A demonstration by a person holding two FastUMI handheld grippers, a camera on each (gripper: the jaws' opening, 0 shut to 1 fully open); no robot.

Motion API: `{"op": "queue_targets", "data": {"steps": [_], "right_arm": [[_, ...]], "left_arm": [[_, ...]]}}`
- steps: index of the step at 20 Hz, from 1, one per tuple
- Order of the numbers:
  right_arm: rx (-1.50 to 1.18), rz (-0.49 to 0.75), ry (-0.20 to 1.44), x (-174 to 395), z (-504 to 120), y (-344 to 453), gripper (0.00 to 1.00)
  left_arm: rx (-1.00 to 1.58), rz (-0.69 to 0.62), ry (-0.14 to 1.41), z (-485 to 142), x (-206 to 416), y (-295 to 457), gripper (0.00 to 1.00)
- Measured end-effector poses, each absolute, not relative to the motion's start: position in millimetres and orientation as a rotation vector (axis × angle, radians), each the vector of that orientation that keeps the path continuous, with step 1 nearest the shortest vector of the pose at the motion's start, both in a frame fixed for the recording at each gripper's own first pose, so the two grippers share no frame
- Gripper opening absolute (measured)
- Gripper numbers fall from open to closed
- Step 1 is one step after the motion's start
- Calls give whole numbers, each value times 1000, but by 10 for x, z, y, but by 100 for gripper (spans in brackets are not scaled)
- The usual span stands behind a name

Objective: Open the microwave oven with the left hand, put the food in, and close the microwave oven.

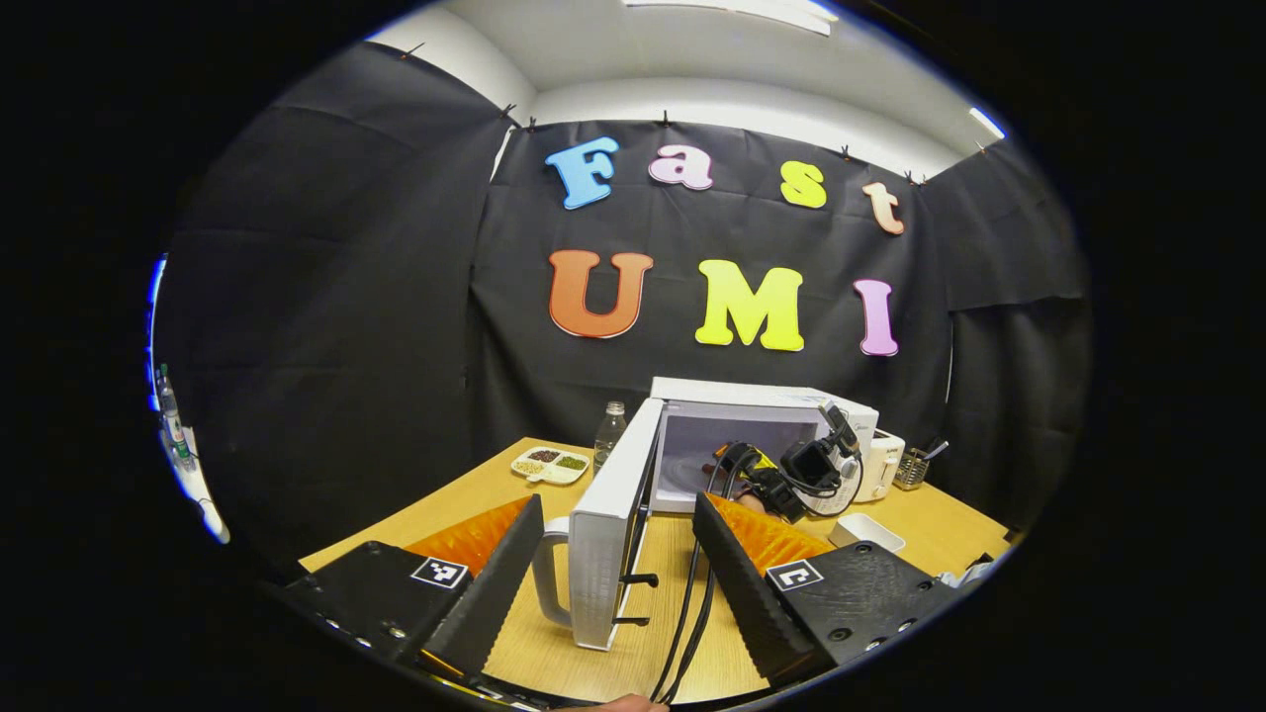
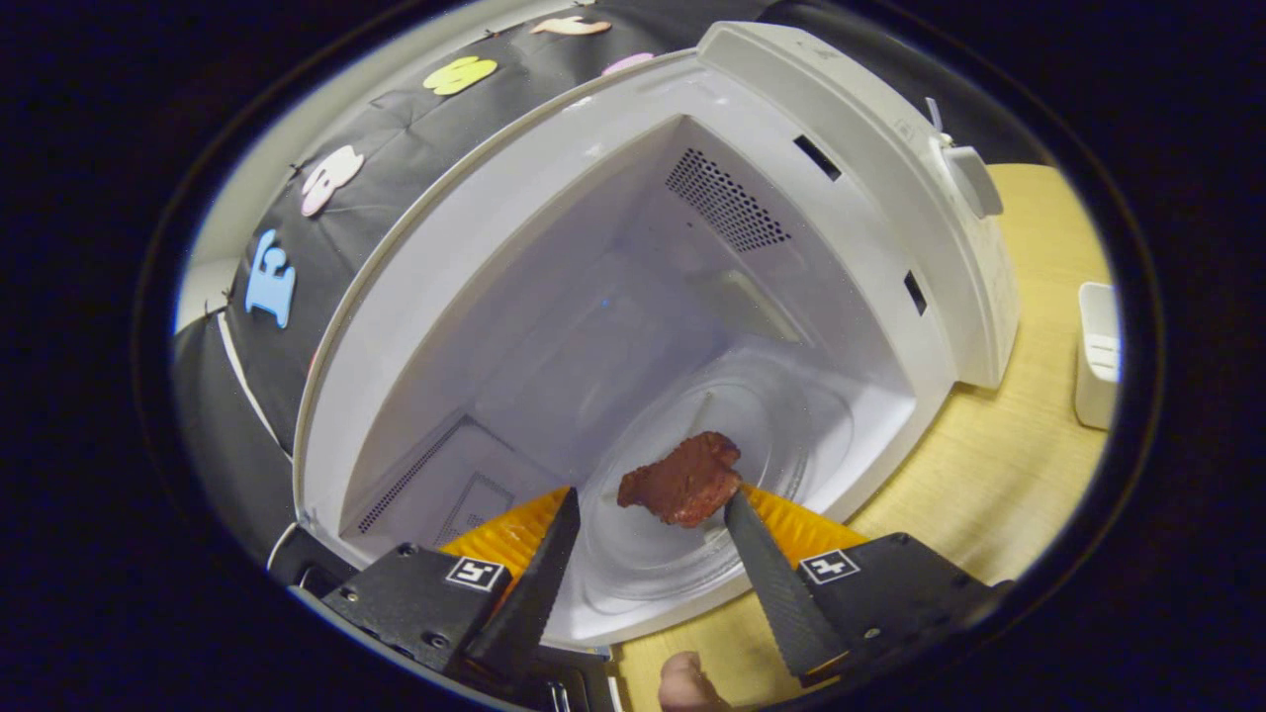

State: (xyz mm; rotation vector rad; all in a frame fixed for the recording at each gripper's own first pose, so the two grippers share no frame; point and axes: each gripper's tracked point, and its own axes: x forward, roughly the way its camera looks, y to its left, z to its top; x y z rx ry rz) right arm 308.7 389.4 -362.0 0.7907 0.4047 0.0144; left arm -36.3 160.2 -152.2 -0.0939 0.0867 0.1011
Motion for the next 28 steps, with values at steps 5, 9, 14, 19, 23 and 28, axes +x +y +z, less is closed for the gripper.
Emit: {"op": "queue_targets", "data": {"steps": [5,9,14,19,23,28], "right_arm": [[648,-10,417,3057,-3635,3671,94],[436,37,480,3134,-3752,3726,95],[156,130,514,3105,-3800,3752,99],[17,252,572,2830,-3766,3747,99],[-44,301,558,2629,-3556,3638,99],[-17,319,455,2151,-2971,3302,99]], "left_arm": [[-108,114,94,-1562,-395,1613,94],[-104,109,100,-1589,-428,1570,94],[-93,110,99,-1622,-424,1545,94],[-87,96,92,-1692,-385,1578,94],[-145,85,98,-1757,-367,1640,94],[-136,92,100,-1854,-351,1865,94]]}}
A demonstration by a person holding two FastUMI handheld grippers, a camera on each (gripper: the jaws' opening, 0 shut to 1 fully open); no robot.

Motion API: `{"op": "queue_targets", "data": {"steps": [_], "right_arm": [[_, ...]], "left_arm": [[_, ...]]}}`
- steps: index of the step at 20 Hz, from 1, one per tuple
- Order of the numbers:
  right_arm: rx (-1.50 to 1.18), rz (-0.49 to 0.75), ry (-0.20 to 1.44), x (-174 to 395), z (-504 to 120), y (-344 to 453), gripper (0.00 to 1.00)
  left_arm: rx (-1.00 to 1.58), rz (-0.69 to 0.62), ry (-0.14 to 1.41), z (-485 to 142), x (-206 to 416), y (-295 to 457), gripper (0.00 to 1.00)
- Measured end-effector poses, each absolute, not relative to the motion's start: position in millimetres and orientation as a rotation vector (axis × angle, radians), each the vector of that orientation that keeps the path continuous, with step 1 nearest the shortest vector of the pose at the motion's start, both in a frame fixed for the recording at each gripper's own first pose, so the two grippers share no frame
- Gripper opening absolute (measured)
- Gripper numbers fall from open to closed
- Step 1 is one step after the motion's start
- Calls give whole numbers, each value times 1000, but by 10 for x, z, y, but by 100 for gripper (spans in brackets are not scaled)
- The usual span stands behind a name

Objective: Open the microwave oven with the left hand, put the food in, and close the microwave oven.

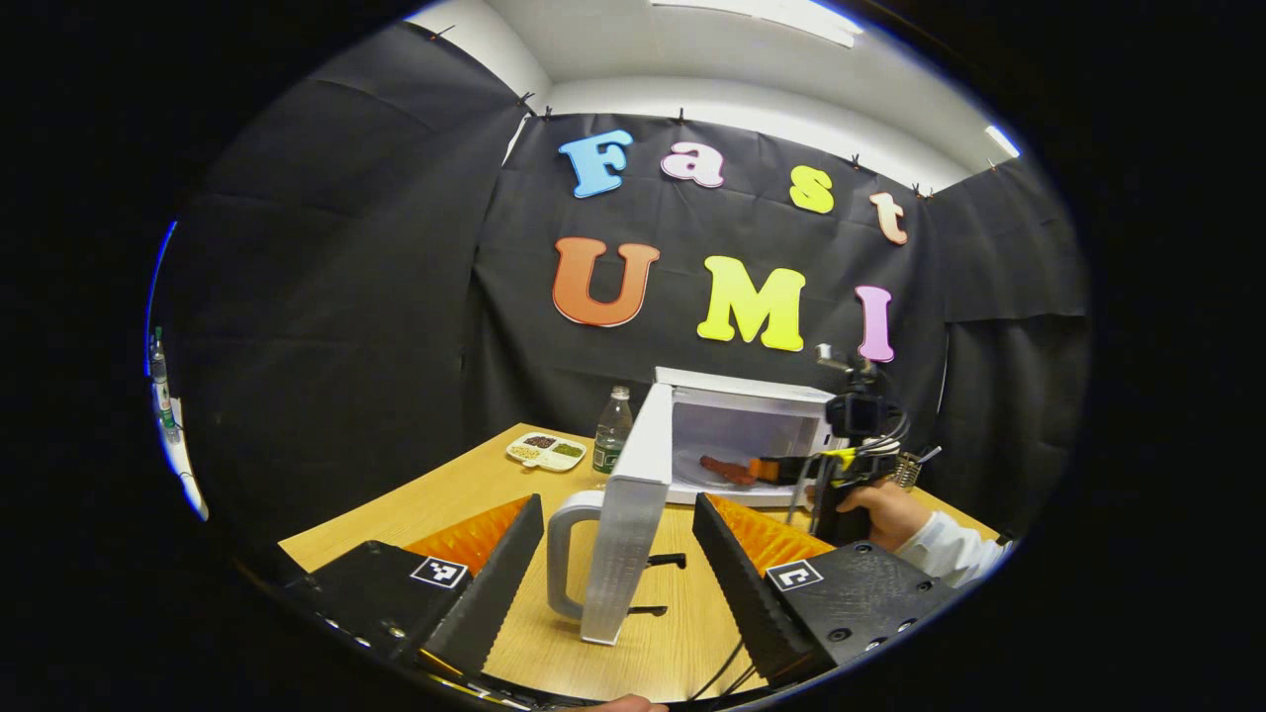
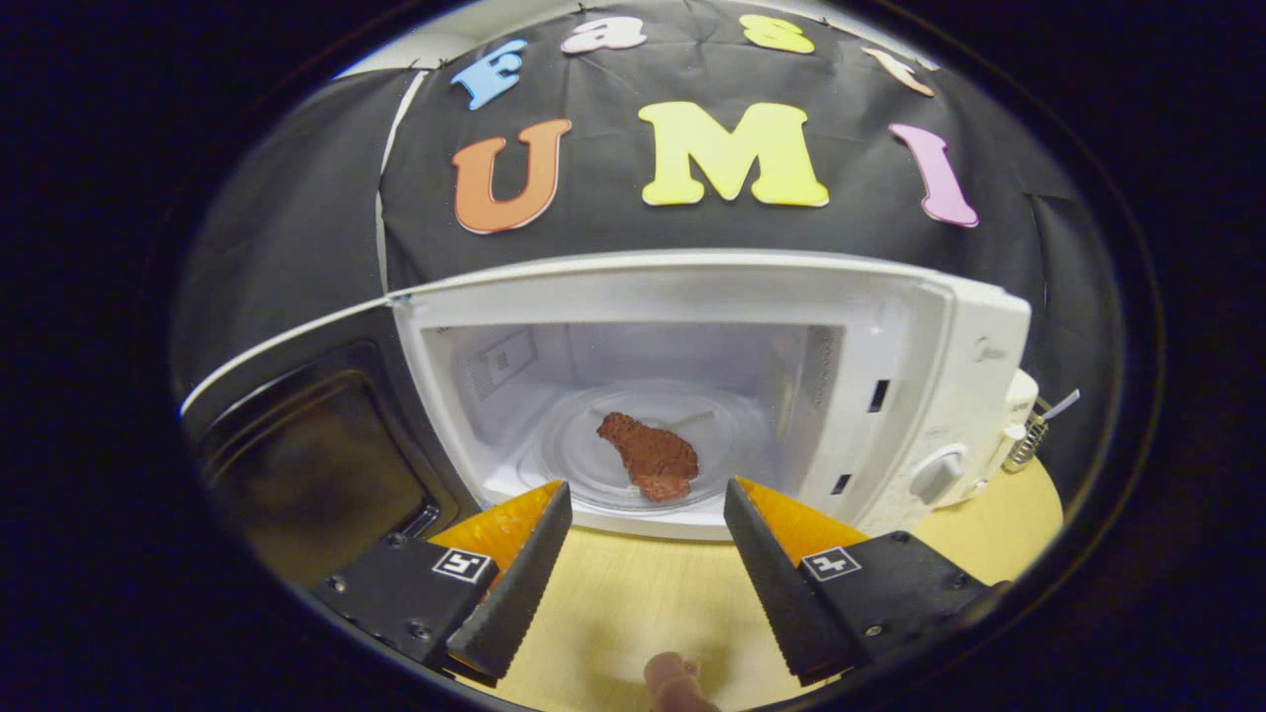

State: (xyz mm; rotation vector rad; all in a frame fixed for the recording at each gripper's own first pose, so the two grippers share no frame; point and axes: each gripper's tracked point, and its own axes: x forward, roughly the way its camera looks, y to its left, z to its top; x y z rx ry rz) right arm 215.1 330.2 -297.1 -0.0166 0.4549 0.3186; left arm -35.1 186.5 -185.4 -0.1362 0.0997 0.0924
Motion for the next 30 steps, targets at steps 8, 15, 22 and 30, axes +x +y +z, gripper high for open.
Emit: {"op": "queue_targets", "data": {"steps": [8,15,22,30], "right_arm": [[-91,303,217,1142,-1990,2511,99],[-78,265,147,498,-1643,2007,99],[-64,272,88,59,-1415,1737,99],[-90,261,23,-328,-1164,1545,99]], "left_arm": [[-157,61,74,-1862,-396,2002,94],[-165,122,5,-1656,-639,2238,92],[-68,172,-16,-1534,-843,2304,27],[-17,192,12,-1651,-718,2375,0]]}}
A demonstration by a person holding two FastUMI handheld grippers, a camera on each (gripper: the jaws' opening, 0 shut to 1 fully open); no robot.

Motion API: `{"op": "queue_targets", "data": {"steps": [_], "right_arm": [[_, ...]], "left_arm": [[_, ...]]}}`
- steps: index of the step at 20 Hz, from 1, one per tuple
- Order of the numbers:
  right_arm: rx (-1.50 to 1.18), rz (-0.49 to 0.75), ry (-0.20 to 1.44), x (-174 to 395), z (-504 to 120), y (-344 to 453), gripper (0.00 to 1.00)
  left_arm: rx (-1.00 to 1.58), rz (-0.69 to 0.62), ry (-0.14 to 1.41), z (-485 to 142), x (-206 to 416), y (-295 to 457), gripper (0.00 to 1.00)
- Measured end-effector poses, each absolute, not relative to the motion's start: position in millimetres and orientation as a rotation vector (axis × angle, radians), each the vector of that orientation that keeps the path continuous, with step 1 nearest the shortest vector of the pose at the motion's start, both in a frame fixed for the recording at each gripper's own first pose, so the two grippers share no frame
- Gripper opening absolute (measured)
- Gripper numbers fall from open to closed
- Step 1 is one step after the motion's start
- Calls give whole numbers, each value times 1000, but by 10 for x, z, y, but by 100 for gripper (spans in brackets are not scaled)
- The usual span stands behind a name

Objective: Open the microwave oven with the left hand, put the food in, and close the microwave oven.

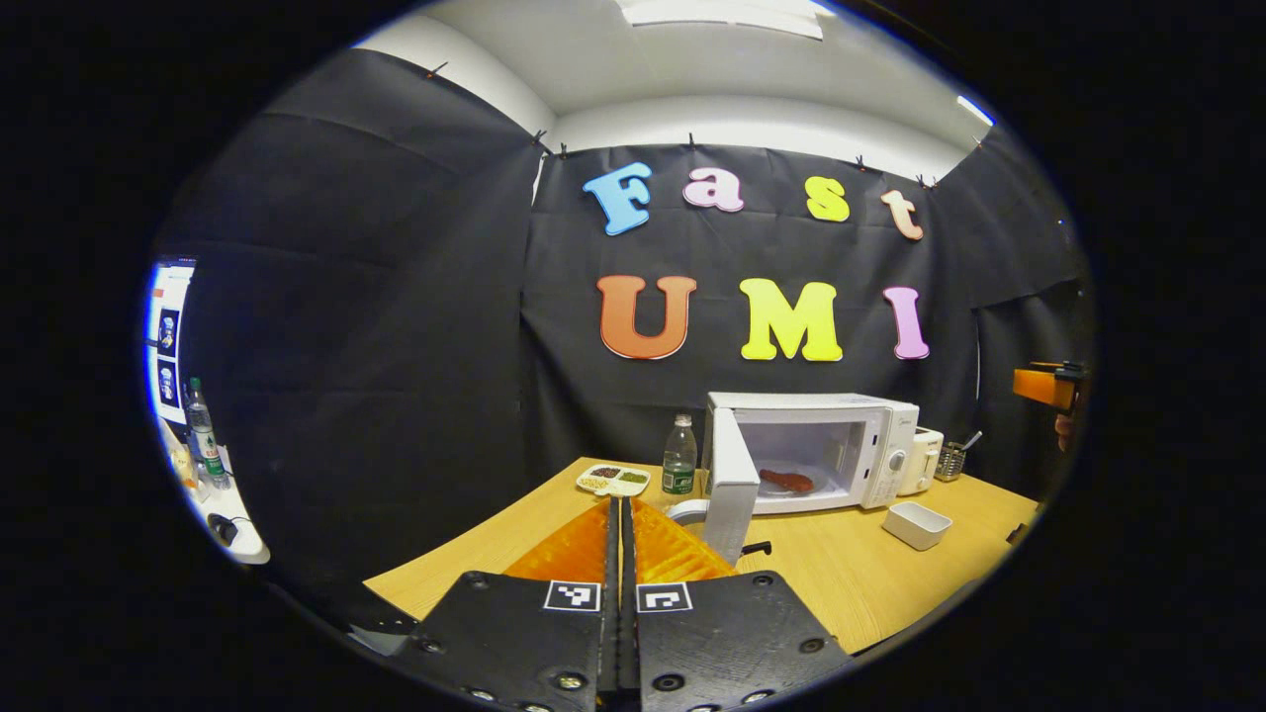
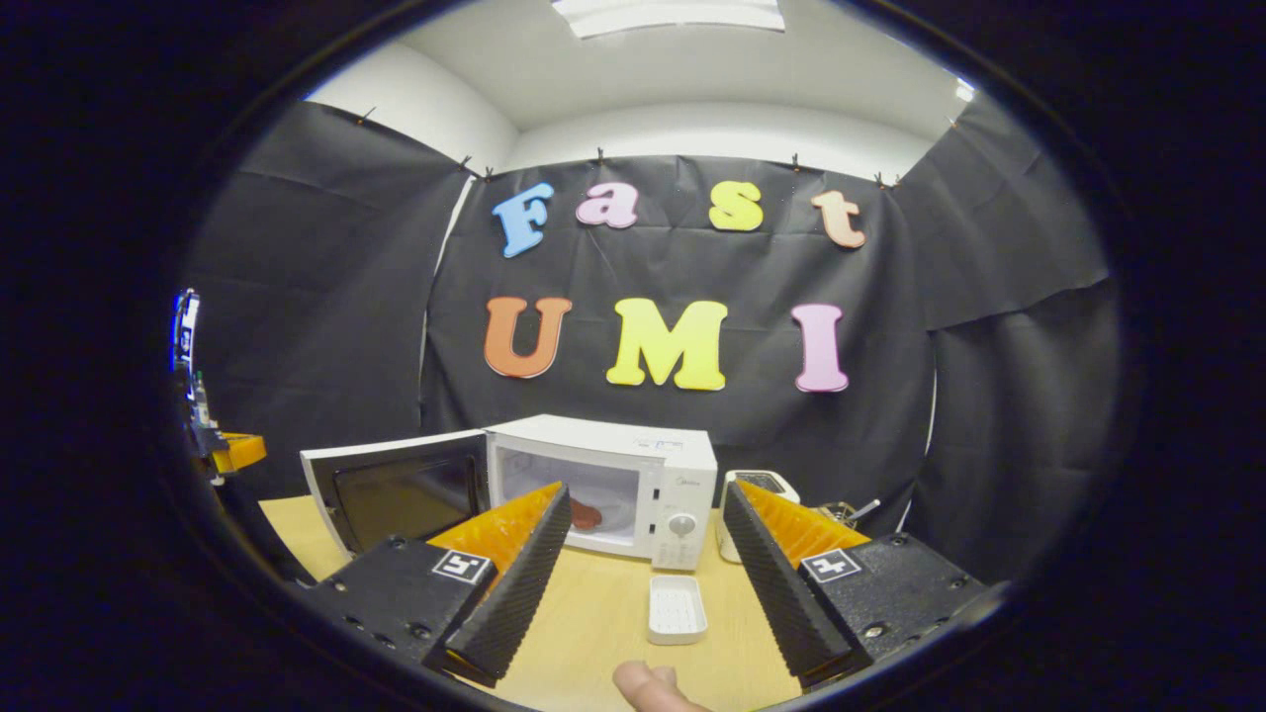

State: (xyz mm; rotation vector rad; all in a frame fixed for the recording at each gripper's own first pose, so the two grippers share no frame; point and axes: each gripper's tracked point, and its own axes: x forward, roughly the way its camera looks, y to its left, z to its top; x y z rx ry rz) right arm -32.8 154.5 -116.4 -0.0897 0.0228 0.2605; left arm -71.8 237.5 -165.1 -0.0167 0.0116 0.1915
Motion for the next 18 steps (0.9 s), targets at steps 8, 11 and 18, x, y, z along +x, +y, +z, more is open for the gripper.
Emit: {"op": "queue_targets", "data": {"steps": [8,11,18], "right_arm": [[-108,208,-10,-713,-1016,1109,100],[-89,202,-18,-794,-975,998,95],[-56,195,-29,-907,-863,853,95]], "left_arm": [[-2,145,33,-1899,-144,2376,0],[7,142,68,-2083,-14,2373,0],[-59,10,78,-2145,-11,1786,0]]}}
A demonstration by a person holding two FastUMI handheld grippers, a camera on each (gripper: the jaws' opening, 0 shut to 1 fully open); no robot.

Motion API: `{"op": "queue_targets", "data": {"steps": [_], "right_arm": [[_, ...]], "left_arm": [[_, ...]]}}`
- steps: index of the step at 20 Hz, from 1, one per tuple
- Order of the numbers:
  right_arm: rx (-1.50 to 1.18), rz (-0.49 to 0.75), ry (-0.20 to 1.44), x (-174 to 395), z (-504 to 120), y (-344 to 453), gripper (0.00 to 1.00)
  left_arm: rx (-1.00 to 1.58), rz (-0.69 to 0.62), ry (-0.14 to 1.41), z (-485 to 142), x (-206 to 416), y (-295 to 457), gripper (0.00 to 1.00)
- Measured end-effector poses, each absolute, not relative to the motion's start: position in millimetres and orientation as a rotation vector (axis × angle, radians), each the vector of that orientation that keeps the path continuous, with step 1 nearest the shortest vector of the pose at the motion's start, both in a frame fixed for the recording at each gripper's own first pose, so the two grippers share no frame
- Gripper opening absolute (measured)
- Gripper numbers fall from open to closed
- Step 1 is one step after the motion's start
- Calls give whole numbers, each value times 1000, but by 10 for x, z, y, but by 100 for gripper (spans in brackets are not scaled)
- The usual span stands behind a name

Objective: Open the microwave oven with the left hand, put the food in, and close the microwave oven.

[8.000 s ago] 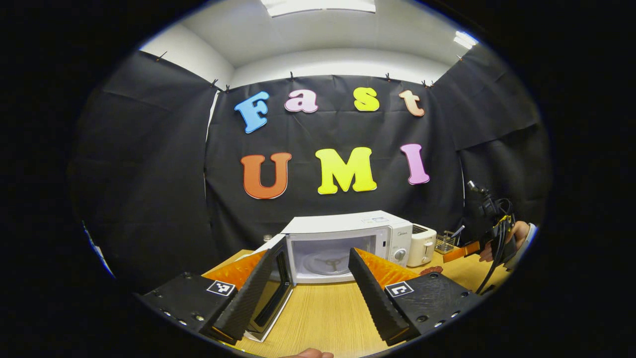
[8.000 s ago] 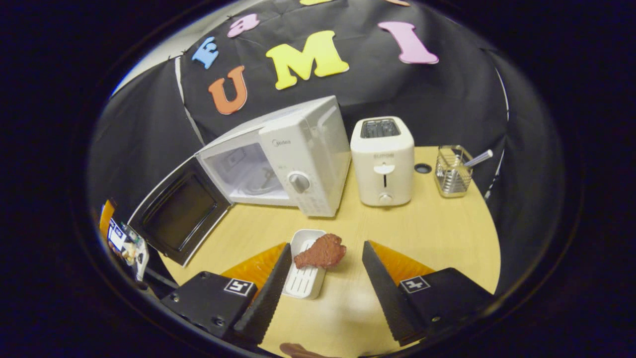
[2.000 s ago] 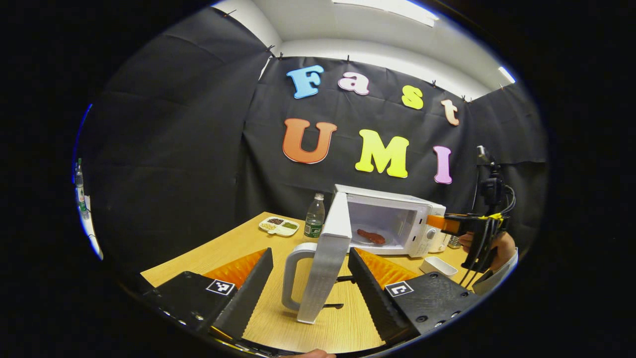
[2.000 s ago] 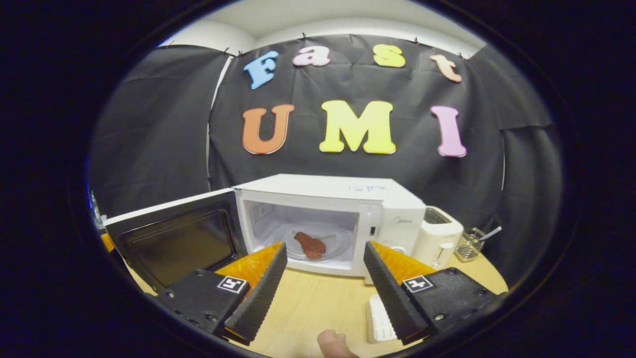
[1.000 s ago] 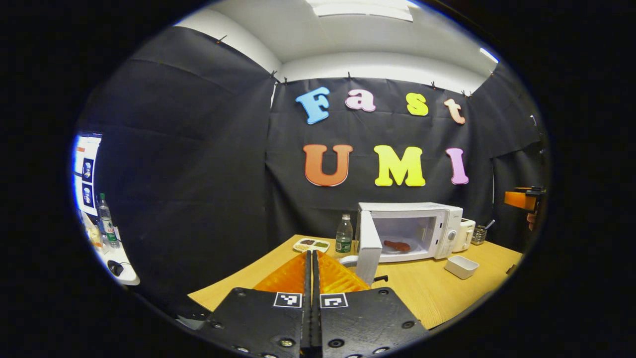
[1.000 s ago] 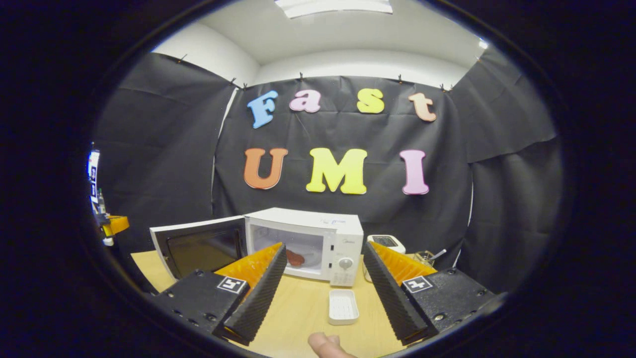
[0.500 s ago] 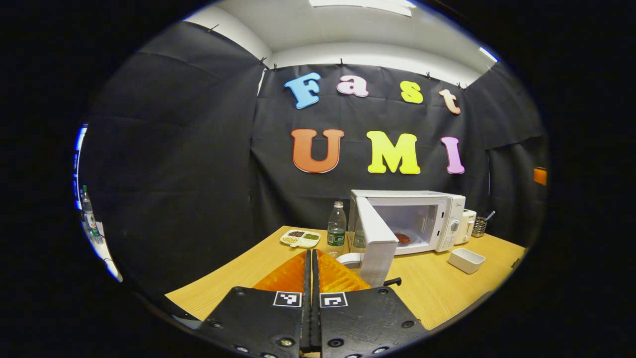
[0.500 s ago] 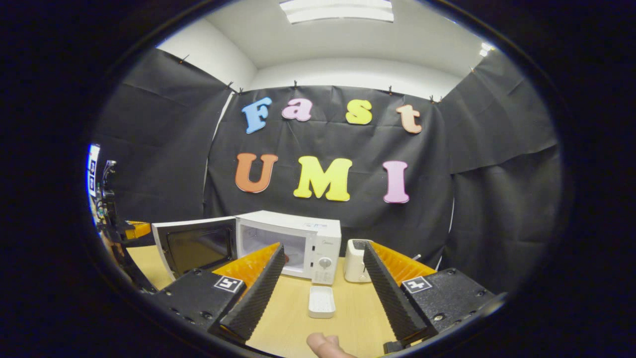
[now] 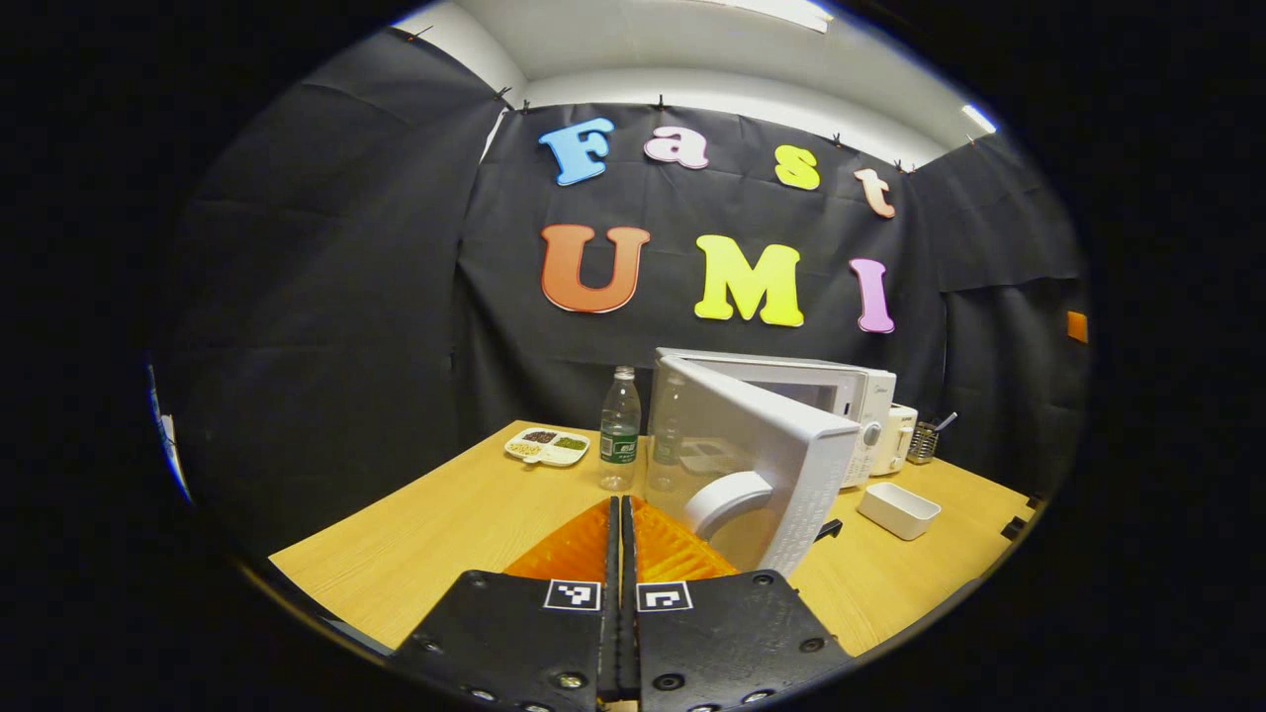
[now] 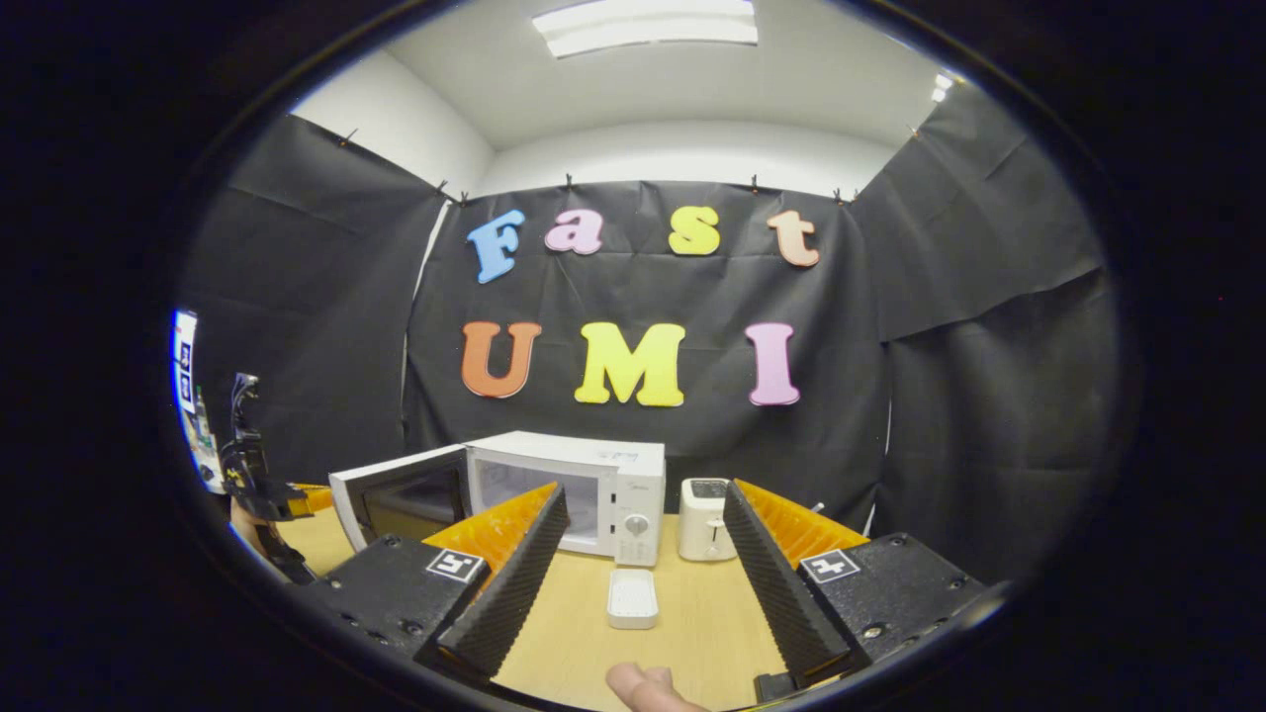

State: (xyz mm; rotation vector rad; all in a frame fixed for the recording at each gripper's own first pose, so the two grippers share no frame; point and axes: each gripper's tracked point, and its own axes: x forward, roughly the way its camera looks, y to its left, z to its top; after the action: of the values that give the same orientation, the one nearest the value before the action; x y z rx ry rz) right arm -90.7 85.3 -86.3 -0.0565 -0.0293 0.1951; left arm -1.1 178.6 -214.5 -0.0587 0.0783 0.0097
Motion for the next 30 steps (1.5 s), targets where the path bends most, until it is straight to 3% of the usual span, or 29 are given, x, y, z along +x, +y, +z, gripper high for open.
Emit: {"op": "queue_targets", "data": {"steps": [3,4,9,11,20,21,28,30], "right_arm": [[-56,190,-33,-946,-849,824,95],[-54,189,-29,-945,-862,815,100],[-51,171,-19,-909,-890,713,100],[-46,169,-13,-888,-917,690,95],[-23,151,8,-702,-997,519,95],[-22,150,5,-674,-989,495,100],[-53,145,16,-425,-1039,351,95],[-55,148,21,-331,-1070,307,100]], "left_arm": [[-79,-43,80,-2182,52,1548,0],[-94,-68,87,-2202,84,1435,0],[-90,-155,110,-2309,216,931,0],[-88,-187,112,-2317,269,745,0],[-89,-272,115,-2325,734,-5,0],[-92,-282,121,-2342,794,-80,0],[-63,-348,128,-2326,1179,-586,0],[-69,-353,119,-2273,1317,-704,0]]}}
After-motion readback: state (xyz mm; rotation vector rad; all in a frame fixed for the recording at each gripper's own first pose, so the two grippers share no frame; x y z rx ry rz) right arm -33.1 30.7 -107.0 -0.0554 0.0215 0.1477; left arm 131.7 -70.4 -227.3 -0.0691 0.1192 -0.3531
